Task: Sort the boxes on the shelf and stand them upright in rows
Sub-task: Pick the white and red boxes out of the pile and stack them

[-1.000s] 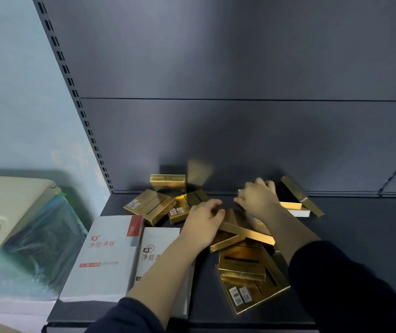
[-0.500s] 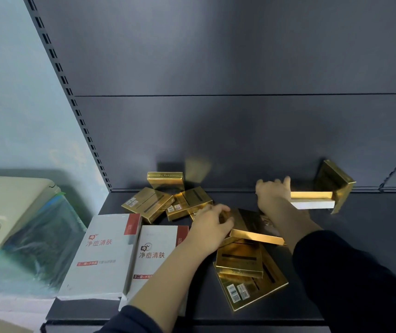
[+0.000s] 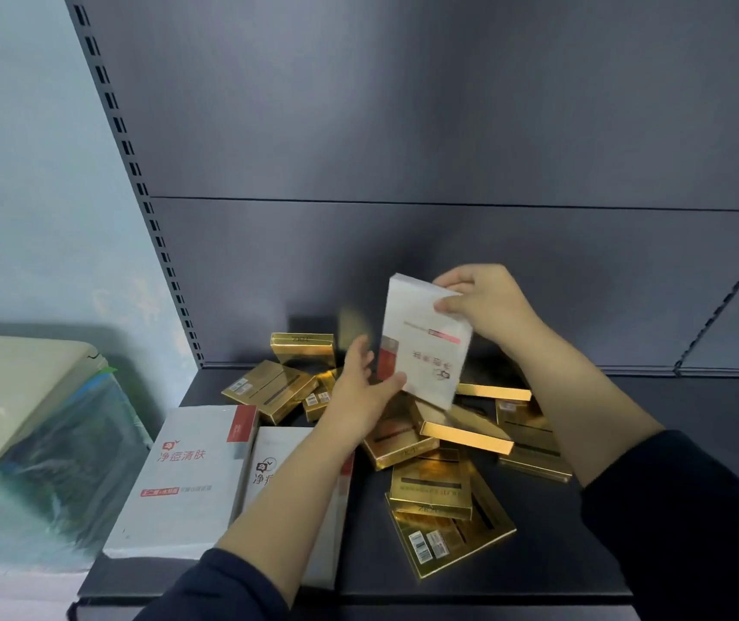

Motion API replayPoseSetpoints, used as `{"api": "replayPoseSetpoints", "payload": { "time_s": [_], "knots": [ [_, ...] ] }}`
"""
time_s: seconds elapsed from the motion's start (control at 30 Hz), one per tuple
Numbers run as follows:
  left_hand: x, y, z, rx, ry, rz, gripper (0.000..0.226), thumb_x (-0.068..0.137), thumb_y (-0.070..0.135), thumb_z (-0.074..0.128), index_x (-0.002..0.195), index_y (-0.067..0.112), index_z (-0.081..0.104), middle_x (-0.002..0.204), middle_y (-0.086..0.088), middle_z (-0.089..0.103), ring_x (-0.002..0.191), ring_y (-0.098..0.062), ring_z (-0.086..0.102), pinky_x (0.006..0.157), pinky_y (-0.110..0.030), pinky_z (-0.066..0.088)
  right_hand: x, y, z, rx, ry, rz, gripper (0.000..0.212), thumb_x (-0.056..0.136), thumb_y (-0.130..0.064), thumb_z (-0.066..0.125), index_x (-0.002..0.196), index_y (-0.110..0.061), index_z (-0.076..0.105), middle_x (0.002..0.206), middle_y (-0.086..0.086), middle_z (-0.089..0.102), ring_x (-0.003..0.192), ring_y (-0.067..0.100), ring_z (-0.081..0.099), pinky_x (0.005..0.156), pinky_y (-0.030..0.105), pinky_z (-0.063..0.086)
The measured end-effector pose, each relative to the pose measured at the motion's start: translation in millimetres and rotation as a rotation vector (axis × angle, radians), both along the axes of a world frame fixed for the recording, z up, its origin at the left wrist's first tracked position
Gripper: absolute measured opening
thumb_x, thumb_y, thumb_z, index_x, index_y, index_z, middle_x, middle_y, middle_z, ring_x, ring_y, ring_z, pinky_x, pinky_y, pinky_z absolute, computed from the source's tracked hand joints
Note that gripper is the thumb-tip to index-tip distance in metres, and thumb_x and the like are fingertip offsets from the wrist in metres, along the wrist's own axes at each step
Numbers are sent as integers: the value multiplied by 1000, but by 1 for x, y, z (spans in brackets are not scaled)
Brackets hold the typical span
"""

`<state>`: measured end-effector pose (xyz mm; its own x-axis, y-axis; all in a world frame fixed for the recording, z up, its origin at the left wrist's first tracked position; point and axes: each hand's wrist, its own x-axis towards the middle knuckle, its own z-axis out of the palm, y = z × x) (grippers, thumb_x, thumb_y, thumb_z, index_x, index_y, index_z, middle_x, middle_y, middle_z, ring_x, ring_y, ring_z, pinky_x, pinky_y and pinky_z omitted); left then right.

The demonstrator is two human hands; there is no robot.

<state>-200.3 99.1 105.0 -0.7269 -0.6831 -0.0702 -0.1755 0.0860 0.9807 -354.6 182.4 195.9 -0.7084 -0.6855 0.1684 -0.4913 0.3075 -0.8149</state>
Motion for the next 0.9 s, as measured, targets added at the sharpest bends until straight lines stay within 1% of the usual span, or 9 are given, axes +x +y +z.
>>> {"api": "replayPoseSetpoints", "payload": {
  "time_s": [0.1, 0.27, 0.4, 0.5, 0.6, 0.7, 0.8, 0.87, 0.9],
  "knots": [
    [11, -11, 9, -2, 71, 37, 79, 89, 28, 69, 151, 31, 21, 151, 4, 42, 137, -20, 43, 107, -46, 41, 14, 1, 18, -98, -109, 70, 15, 85, -11, 71, 97, -19, 69, 97, -3, 71, 86, 11, 67, 70, 25, 55],
    [43, -30, 9, -28, 45, 57, 35, 91, 39, 64, 124, 32, 54, 118, 9, 67, 106, -15, 67, 79, -30, 60, 28, 0, 16, -227, -340, 95, 12, 85, -13, 71, 95, -19, 72, 92, 2, 75, 93, 22, 69, 78, 33, 52],
    [72, -31, 1, -2, 125, 87, 22, 94, 39, 60, 103, 21, 69, 95, 4, 77, 90, -16, 74, 74, -28, 58, 42, -9, -3, -244, -489, 58, 18, 86, -13, 71, 104, -15, 69, 104, 8, 70, 98, 25, 67, 81, 37, 57],
    [89, -34, -1, -41, 166, 199, 19, 91, 36, 65, 84, 21, 74, 83, -6, 74, 76, -21, 67, 71, -35, 50, 52, -16, -23, -265, -660, 58, 24, 87, -15, 70, 110, -15, 66, 112, 10, 68, 105, 26, 65, 83, 36, 56],
    [101, -38, -6, 18, 148, 259, 17, 80, 40, 71, 82, 24, 76, 79, 0, 75, 77, -21, 69, 72, -40, 52, 62, -18, -38, -226, -729, 60, 26, 86, -15, 71, 111, -15, 64, 112, 12, 67, 107, 27, 65, 90, 41, 56],
    [111, -47, -12, 283, 296, 371, 12, 77, 30, 74, 87, 22, 75, 88, -8, 77, 84, -29, 70, 73, -41, 56, 72, -16, -53, -233, -813, 24, 26, 88, -12, 69, 113, -14, 62, 110, 13, 70, 104, 25, 68, 82, 38, 59],
    [120, -44, -13, 690, 655, 280, 35, 81, 19, 72, 111, 2, 64, 104, -15, 73, 88, -24, 71, 67, -31, 60, 85, -12, -62, -349, -1027, -15, 22, 92, -9, 62, 114, -11, 62, 111, 15, 71, 102, 26, 70, 82, 39, 59],
    [122, -32, -17, 869, 875, 160, 53, 66, 21, 86, 111, 5, 64, 113, -14, 71, 99, -23, 72, 75, -29, 61, 99, -10, -64, -460, -1198, -31, 19, 95, -4, 54, 111, -12, 60, 109, 15, 69, 103, 26, 67, 85, 40, 57],
    [120, -24, -19, 896, 922, 113, 68, 60, 21, 91, 119, 7, 60, 122, -13, 69, 109, -24, 69, 81, -31, 60, 108, -9, -65, -505, -1251, -45, 22, 95, -1, 51, 113, -12, 58, 109, 14, 68, 103, 27, 66, 86, 41, 56]
  ]
}}
